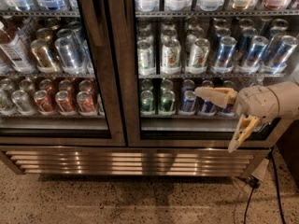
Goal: Open right fridge door
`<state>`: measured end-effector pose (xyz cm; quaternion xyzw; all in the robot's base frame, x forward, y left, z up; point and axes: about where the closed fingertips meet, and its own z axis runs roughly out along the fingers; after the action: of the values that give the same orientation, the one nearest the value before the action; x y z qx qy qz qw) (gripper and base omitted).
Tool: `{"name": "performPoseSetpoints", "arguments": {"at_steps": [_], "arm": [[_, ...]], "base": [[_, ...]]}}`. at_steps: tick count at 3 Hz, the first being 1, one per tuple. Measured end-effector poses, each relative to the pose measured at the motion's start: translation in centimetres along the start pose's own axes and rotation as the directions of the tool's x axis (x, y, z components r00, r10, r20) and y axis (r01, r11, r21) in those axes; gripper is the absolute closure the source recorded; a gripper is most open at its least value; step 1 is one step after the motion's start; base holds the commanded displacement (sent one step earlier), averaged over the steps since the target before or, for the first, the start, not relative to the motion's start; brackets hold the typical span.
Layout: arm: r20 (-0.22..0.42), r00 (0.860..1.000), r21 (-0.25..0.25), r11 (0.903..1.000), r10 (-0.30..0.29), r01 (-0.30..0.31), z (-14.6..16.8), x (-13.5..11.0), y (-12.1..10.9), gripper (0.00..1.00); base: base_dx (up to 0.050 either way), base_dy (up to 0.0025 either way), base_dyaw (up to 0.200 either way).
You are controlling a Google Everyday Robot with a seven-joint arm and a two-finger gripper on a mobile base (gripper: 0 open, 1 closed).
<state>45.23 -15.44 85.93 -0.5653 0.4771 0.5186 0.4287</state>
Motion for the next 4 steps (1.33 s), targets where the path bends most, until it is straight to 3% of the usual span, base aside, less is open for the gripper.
{"name": "performPoseSetpoints", "arguments": {"at_steps": [1,2,3,4], "arm": [[0.073,0.997,-0.017,0.9995,-0.024,0.025,0.2,-3.8,0.2,0.0],[0.107,0.985,-0.02,0.9904,-0.134,0.137,0.1,-12.7,2.4,0.0],[0.107,0.975,0.013,0.9805,-0.197,0.196,0.2,-17.4,2.9,0.0],[0.106,0.975,0.013,0.9805,-0.197,0.196,0.2,-17.4,2.9,0.0]], "base": [[0.0,0.0,0.0],[0.0,0.0,0.0],[0.0,0.0,0.0],[0.0,0.0,0.0]]}}
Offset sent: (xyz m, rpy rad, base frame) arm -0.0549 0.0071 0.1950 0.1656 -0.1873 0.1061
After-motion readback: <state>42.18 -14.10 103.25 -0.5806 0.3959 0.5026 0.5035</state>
